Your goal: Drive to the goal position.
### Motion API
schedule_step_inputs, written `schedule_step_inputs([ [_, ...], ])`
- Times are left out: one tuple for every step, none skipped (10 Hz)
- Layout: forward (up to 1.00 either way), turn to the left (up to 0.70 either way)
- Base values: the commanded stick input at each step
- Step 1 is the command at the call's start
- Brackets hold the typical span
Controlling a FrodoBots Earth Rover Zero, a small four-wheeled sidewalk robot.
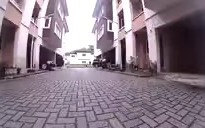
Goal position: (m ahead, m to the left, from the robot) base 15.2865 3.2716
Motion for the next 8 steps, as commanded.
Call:
schedule_step_inputs([
  [0.5, 0.0],
  [0.5, 0.0],
  [0.5, 0.0],
  [0.5, 0.0],
  [0.5, 0.0],
  [0.5, 0.0],
  [0.5, 0.0],
  [0.5, 0.0],
])
